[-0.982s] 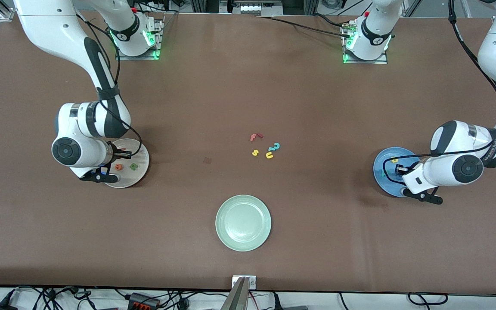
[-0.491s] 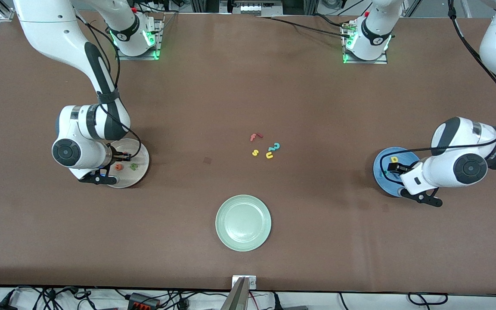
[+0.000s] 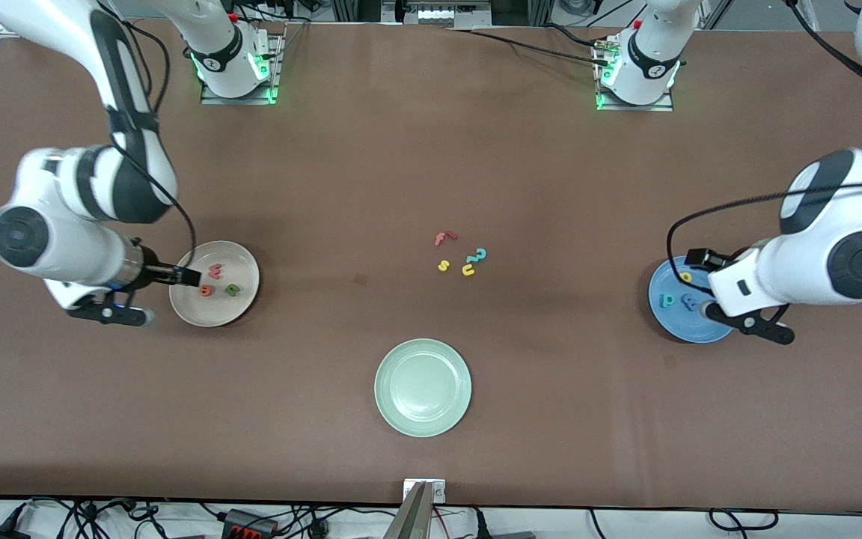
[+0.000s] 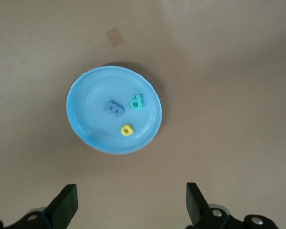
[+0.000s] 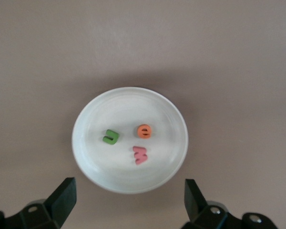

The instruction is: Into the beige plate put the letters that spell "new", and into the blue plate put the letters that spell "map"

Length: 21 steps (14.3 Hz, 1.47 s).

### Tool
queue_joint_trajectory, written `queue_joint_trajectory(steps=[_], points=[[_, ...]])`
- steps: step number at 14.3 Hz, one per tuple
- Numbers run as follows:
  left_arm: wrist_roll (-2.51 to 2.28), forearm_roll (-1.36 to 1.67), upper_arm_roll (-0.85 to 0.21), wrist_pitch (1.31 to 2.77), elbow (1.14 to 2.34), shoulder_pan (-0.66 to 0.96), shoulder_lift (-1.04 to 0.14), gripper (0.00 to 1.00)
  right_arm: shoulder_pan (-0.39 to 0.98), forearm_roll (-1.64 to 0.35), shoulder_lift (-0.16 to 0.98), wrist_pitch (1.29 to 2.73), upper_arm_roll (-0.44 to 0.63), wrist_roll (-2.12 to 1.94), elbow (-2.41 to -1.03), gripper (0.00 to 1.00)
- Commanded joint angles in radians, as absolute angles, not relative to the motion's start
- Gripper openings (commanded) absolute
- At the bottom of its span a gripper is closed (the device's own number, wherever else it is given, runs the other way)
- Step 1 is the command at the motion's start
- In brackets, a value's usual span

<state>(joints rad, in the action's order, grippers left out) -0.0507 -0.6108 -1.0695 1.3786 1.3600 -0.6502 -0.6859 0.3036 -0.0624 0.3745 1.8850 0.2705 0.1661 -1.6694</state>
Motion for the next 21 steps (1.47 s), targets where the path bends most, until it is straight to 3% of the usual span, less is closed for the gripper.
queue_joint_trajectory(steps=[1,4,8,11,14,21], points=[[-0.034,-0.579,-1.086,1.281,1.255,-0.624,-0.643,1.0,0.255,-0.054,0.377,1.705,0.268,0.179,-1.484,1.0],[-0.032,-0.418,-0.889,1.288,1.236,-0.537,-0.519,1.0,0.224,-0.066,0.335,1.64,0.275,0.166,-1.421,1.0],[-0.028,-0.091,-0.368,1.38,1.273,-0.232,-0.304,1.0,0.2,-0.057,0.267,1.638,0.288,0.146,-1.41,1.0],[0.046,-0.011,-0.11,1.493,1.461,-0.054,-0.154,1.0,0.039,-0.057,0.198,1.652,0.162,0.054,-1.41,1.0],[0.074,-0.015,-0.06,1.679,1.639,-0.015,-0.028,1.0,-0.015,-0.049,0.172,1.654,0.121,0.011,-1.41,1.0],[0.083,-0.005,-0.008,1.687,1.695,0.034,0.023,1.0,-0.08,0.015,0.14,1.623,0.04,-0.02,-1.425,1.0]])
